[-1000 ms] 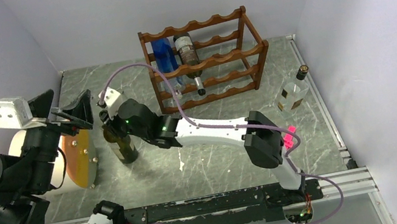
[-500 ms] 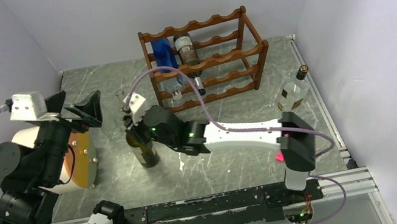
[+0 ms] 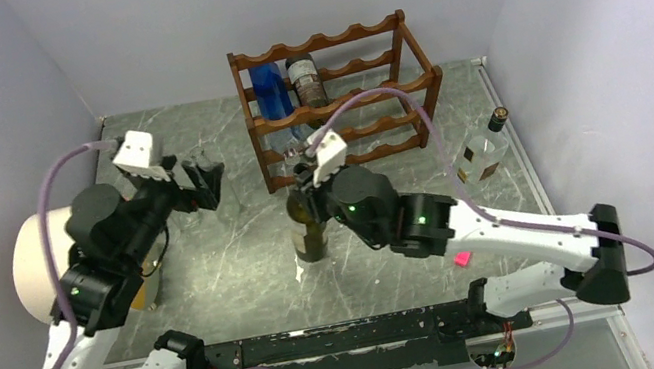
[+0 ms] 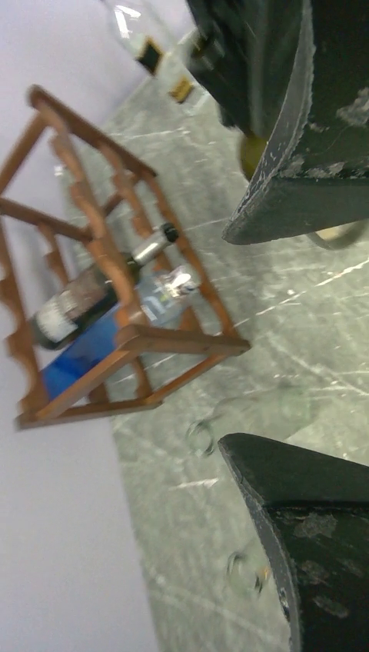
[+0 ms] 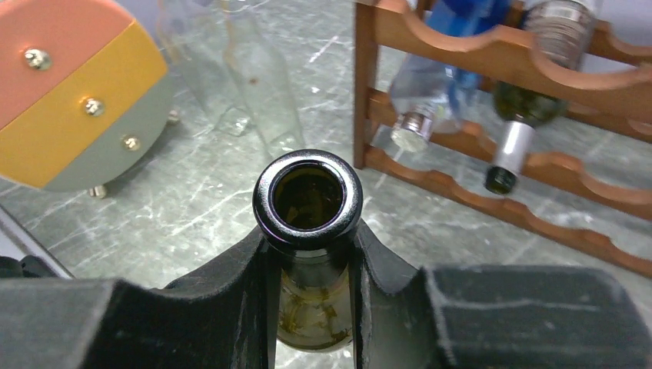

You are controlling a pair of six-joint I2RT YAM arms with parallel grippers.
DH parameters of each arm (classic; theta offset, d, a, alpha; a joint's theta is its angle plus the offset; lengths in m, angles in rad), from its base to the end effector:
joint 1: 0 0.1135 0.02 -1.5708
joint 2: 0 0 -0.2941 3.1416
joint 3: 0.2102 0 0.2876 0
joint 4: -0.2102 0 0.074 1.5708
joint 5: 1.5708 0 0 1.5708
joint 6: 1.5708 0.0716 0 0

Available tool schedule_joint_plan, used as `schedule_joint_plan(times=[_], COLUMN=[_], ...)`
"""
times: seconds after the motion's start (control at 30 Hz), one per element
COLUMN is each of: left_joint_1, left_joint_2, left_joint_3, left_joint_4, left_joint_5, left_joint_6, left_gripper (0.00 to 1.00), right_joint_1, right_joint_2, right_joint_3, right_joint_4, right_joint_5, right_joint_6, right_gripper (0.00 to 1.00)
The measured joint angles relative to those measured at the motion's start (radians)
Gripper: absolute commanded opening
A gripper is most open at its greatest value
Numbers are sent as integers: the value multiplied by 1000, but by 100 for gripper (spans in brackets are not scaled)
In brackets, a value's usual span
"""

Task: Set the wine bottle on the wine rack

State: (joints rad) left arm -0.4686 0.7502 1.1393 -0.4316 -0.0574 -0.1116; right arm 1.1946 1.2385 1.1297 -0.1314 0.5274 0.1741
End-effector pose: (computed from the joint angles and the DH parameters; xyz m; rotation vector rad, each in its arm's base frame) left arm 0.1693 -0.0811 0.4701 0.2449 1.6095 -0.4014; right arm 0.1592 0.3050 0.3883 -0.5363 1.7248 0.5068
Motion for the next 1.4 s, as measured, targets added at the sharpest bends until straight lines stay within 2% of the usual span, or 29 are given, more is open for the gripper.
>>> schedule_joint_plan(times=[0.17, 0.2, 0.27, 0.43, 0.6, 0.83, 1.23, 1.4], left_joint_1=[0, 0, 0, 0, -6, -42, -44, -45], left_joint_2=[-16, -16, -4, 66, 143, 196, 124, 94], left_joint_3=[-209, -247, -311, -349, -349, -401, -501, -512], left_joint_4=[103, 117, 137, 212, 291, 373, 566, 592], left_joint_5=[158, 219, 426, 810, 1022, 1159, 1190, 1214], left_joint_6=[2, 11, 59, 116, 137, 171, 87, 82], left_gripper=[96, 96, 96, 96, 96, 96, 96, 97], right_joint_1=[-2, -2, -2, -2, -2, -2, -2, -3], right_joint_2=[-123, -142, -169, -193, -193, -182, -148, -151], right_joint_3=[-34, -38, -38, -6, 55, 140, 186, 184], right_joint_4=[-88, -101, -128, -197, -233, -222, -112, -39], right_joint_5=[78, 87, 93, 52, -38, -173, -385, -455], right_joint_6=[30, 33, 39, 43, 23, 0, 10, 4], right_gripper=[0, 0, 0, 0, 0, 0, 0, 0])
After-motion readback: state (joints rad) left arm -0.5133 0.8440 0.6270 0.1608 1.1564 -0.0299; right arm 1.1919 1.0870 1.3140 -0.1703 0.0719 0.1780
